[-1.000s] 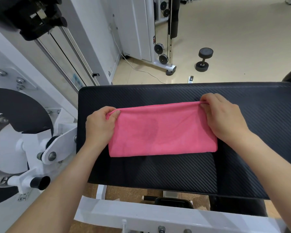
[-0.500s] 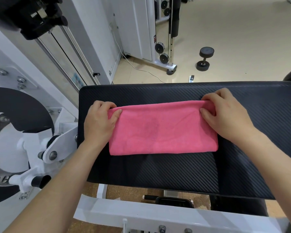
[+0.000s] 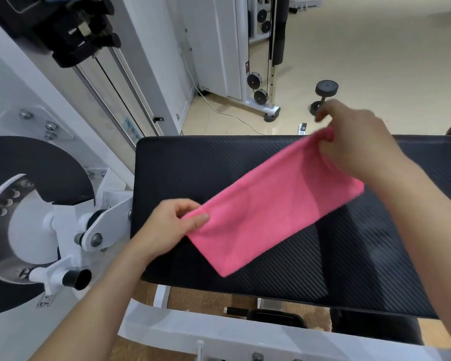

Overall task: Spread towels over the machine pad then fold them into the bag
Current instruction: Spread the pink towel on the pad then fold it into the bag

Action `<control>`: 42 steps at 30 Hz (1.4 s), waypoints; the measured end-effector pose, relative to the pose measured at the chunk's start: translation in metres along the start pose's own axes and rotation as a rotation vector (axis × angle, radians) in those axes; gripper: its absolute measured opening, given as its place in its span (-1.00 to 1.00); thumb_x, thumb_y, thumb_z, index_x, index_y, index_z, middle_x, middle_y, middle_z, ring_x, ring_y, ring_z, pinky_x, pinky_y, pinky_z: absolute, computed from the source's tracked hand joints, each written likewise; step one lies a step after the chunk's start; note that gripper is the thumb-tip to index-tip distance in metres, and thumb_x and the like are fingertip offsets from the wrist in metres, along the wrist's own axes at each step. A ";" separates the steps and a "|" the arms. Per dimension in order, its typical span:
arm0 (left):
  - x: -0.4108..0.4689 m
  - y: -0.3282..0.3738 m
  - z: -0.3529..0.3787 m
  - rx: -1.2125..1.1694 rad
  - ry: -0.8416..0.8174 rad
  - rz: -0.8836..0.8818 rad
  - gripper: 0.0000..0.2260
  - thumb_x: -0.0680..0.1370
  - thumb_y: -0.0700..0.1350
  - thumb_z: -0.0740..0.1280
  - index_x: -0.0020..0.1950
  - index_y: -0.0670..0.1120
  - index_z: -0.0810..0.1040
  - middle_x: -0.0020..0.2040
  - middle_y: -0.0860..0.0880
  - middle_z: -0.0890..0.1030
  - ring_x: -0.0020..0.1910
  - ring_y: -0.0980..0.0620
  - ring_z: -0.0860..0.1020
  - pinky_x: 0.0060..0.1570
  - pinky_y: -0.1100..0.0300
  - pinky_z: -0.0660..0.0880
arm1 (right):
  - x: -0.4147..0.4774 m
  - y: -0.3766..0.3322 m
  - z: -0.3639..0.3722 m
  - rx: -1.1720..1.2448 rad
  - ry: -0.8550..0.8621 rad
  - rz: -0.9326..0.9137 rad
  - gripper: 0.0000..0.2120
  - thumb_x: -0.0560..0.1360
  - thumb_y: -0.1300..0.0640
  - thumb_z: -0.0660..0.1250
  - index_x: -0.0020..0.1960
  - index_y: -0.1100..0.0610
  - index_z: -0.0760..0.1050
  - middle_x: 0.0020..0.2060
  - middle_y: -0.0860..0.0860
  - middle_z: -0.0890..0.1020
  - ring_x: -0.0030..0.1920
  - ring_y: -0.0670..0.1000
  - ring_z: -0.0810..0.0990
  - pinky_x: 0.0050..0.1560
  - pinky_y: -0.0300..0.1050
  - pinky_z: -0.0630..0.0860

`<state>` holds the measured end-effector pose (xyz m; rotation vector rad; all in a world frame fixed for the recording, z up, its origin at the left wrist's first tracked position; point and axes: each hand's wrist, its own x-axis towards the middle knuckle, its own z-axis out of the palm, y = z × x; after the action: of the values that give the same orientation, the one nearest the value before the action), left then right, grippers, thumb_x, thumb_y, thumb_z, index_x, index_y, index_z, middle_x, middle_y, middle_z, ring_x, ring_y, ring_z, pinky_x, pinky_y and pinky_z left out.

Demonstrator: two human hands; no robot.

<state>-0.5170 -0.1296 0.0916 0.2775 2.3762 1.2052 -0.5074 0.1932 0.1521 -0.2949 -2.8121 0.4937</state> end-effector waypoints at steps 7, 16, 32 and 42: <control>-0.041 -0.042 0.049 -0.418 0.277 -0.294 -0.81 0.58 -0.01 0.33 -0.07 -0.10 0.65 -0.24 0.00 0.66 -0.20 0.01 0.61 -0.06 0.04 0.55 | -0.041 -0.069 0.082 -0.012 0.109 -0.430 -0.50 0.38 0.31 0.38 0.32 0.21 0.45 0.24 0.30 0.46 0.20 0.31 0.46 0.05 0.19 0.51; -0.050 -0.040 0.052 -0.566 0.301 -0.161 -0.72 0.52 -0.21 0.41 0.17 0.01 0.44 -0.14 0.00 0.69 -0.19 0.03 0.64 -0.19 0.06 0.62 | -0.143 -0.059 0.120 -0.105 -0.103 -0.442 -0.60 0.55 -0.10 0.23 0.29 0.09 0.47 0.29 0.12 0.48 0.24 0.16 0.49 0.18 0.07 0.38; -0.064 -0.027 0.042 -0.424 0.402 -0.073 -0.75 0.53 -0.17 0.32 0.09 0.16 0.61 0.11 -0.02 0.54 0.10 0.06 0.53 0.06 0.10 0.55 | -0.175 -0.050 0.140 0.043 -0.014 -0.591 -0.52 0.39 0.09 0.33 0.30 0.16 0.53 0.25 0.06 0.59 0.30 0.11 0.53 0.26 0.12 0.37; -0.049 -0.038 0.067 0.675 0.251 0.595 -0.75 0.49 -0.06 0.31 0.12 -0.10 0.58 0.09 0.01 0.64 0.19 0.03 0.56 0.33 0.03 0.37 | -0.164 -0.068 0.096 0.110 -0.424 -0.461 -0.55 0.53 -0.13 0.05 0.29 -0.03 0.50 0.20 -0.15 0.62 0.25 -0.08 0.53 0.25 -0.08 0.35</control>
<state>-0.4409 -0.1231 0.0415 1.1724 2.9772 0.6146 -0.3916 0.0610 0.0523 0.5321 -3.0881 0.6559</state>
